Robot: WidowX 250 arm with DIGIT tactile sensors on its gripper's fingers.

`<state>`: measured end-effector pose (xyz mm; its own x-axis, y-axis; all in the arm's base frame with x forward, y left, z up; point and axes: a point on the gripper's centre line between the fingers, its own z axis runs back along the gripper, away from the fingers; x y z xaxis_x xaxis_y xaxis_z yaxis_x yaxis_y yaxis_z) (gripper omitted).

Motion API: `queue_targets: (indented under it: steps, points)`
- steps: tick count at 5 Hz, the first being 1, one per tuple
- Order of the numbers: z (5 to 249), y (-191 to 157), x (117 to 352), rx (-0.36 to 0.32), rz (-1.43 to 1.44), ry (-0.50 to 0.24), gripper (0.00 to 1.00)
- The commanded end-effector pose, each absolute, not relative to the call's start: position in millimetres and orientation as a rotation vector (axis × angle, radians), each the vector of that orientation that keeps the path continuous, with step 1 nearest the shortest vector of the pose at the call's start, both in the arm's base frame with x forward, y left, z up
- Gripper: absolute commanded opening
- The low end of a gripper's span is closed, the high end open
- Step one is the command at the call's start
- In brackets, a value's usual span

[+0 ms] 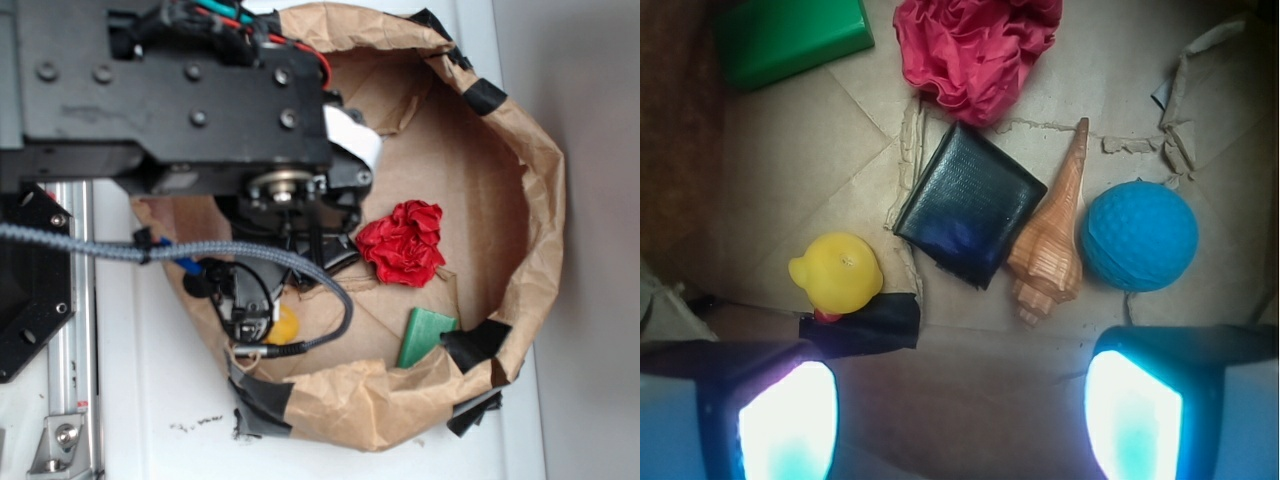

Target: Grab the black box.

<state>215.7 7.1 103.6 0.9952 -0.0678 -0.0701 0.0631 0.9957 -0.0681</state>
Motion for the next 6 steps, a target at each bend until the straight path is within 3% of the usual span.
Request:
queue_targets:
  steps: [1,3,4,5,6]
  points:
    - [77,5,236,-0.082,-0.111,0.051,1.0]
    - [56,-1,251,-0.056,0.051,0.007,1.0]
    - [38,-6,250,-0.05,0.049,0.087,1.0]
    - [21,-10,245,0.007,0.063,0.13,1.0]
    - [7,-19,251,-0.068,0.059,0.116,1.0]
